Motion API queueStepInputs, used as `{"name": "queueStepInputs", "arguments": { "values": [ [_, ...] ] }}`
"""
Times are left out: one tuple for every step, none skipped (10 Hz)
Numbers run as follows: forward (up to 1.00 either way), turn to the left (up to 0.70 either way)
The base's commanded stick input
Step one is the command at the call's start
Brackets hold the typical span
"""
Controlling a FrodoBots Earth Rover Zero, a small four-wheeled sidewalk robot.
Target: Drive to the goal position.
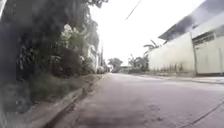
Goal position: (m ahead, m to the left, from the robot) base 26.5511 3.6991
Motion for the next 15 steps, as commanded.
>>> {"name": "queueStepInputs", "arguments": {
  "values": [
    [0.70,0.00],
    [0.70,0.00],
    [0.70,0.00],
    [0.70,0.00],
    [0.70,0.00],
    [0.70,-0.07],
    [0.70,-0.16],
    [0.70,-0.19],
    [0.70,-0.16],
    [0.70,0.00],
    [0.70,0.00],
    [0.70,0.00],
    [0.70,-0.02],
    [0.70,-0.09],
    [0.70,-0.24]
  ]
}}
